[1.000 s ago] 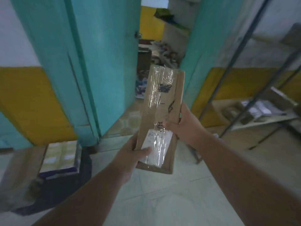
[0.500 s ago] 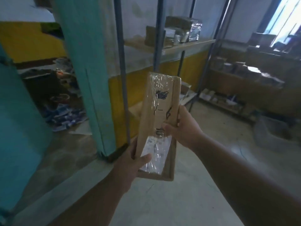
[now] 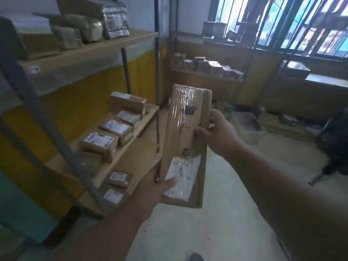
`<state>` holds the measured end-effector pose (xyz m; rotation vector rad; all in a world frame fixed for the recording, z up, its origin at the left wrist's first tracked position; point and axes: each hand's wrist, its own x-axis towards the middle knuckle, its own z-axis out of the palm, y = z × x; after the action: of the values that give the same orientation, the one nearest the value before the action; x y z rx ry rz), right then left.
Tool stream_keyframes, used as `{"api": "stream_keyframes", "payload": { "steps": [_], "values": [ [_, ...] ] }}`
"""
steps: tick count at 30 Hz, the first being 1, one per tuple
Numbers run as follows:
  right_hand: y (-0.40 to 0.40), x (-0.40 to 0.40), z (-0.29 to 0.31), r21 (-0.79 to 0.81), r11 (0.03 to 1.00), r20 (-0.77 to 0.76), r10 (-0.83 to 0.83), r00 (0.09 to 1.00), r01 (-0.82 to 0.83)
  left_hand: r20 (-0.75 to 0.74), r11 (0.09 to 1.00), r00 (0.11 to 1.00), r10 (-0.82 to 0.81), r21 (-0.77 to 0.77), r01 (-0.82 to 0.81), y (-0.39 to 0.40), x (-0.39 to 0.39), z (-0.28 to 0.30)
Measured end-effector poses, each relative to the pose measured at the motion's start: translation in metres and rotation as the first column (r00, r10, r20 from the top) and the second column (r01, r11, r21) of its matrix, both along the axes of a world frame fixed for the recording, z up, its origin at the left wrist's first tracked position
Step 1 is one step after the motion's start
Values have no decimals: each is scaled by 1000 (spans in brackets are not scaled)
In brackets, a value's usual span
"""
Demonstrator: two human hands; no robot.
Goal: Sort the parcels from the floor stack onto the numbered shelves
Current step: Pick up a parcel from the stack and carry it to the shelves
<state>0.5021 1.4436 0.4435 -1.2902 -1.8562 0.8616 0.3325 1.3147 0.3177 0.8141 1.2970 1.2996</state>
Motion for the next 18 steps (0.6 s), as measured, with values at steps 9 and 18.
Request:
{"api": "stream_keyframes", "payload": {
  "steps": [9, 18],
  "values": [
    [197, 9, 47, 96, 993, 92, 59, 994, -68, -170, 990, 976, 137, 35, -133, 181, 39, 40],
    [355, -59, 60, 153, 974, 11, 170, 985, -169, -533, 944, 782, 322, 121, -306, 329, -16, 53]
  ]
}}
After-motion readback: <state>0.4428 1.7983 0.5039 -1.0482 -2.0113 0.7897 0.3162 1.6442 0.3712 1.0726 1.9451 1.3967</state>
